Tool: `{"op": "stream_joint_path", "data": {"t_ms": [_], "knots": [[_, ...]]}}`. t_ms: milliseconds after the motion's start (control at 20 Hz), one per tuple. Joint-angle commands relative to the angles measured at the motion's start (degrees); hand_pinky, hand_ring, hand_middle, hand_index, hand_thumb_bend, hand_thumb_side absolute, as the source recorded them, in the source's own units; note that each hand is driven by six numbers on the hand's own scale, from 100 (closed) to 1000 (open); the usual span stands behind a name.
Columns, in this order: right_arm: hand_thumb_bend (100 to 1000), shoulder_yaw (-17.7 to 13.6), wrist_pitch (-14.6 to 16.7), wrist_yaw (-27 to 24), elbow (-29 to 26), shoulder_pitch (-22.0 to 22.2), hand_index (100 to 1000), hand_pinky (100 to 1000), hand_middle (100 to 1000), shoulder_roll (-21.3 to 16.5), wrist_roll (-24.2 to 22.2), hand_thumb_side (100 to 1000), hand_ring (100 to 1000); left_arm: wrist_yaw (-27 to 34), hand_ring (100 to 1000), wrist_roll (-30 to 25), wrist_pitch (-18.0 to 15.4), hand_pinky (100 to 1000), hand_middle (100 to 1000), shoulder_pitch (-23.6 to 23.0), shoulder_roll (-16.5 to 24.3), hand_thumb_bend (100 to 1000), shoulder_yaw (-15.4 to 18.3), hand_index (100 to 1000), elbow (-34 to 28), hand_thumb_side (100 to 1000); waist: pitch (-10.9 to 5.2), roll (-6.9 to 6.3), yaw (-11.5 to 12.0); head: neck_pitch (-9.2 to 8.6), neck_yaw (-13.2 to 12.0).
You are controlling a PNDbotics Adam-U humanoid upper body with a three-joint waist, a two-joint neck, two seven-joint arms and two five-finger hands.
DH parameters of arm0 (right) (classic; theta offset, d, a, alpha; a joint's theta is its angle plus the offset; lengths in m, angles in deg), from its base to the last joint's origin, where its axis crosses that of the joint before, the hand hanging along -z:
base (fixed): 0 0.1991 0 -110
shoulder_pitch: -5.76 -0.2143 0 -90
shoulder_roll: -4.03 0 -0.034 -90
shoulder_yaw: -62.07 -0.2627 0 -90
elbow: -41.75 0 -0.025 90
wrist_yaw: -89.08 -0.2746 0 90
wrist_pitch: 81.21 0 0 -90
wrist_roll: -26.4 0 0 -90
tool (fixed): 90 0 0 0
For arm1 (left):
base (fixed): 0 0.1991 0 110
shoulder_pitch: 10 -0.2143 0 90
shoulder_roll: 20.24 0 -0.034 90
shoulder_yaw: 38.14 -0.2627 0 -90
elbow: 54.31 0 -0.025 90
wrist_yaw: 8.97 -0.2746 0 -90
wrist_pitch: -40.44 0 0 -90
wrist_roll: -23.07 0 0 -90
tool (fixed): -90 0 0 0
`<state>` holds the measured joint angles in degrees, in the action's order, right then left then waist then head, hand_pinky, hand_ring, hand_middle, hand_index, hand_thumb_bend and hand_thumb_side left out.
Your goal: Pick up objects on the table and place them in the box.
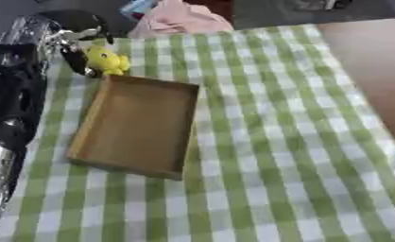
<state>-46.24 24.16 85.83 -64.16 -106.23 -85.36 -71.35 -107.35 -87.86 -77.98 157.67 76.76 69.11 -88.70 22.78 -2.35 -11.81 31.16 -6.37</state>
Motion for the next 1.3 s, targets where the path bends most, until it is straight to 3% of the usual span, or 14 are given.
{"op": "stream_joint_path", "data": {"t_ms": [50,350,950,1300], "knots": [[100,-0.29,0.29,-0.49,-0.35,-0.58,867,703,551,-1.67,-0.02,658,628,-1.62,793,-0.28,0.07,618,867,1.37,2.17,635,0.48,833,-1.42,100,-1.14,0.23,-0.13,-0.71,0.0],[100,-0.19,0.32,-0.65,-0.3,-0.58,867,704,550,-1.66,-0.27,659,628,-2.42,798,-1.44,-0.04,625,874,1.99,2.63,617,1.07,855,-1.33,100,-1.01,0.02,-0.22,-1.03,0.02],[100,0.12,0.4,-0.98,-0.17,-0.99,868,705,549,-1.61,-1.04,660,628,0.51,777,-3.62,2.53,596,858,2.69,3.01,425,3.46,820,-3.42,100,0.22,-0.49,-1.23,-3.09,-1.17],[100,-0.05,0.57,-1.1,-0.1,-1.08,869,705,549,-1.66,-1.11,661,629,-2.87,792,-3.91,3.96,607,866,2.66,3.29,524,3.43,817,-3.63,100,1.0,-0.59,-1.52,-3.54,-1.41]]}}
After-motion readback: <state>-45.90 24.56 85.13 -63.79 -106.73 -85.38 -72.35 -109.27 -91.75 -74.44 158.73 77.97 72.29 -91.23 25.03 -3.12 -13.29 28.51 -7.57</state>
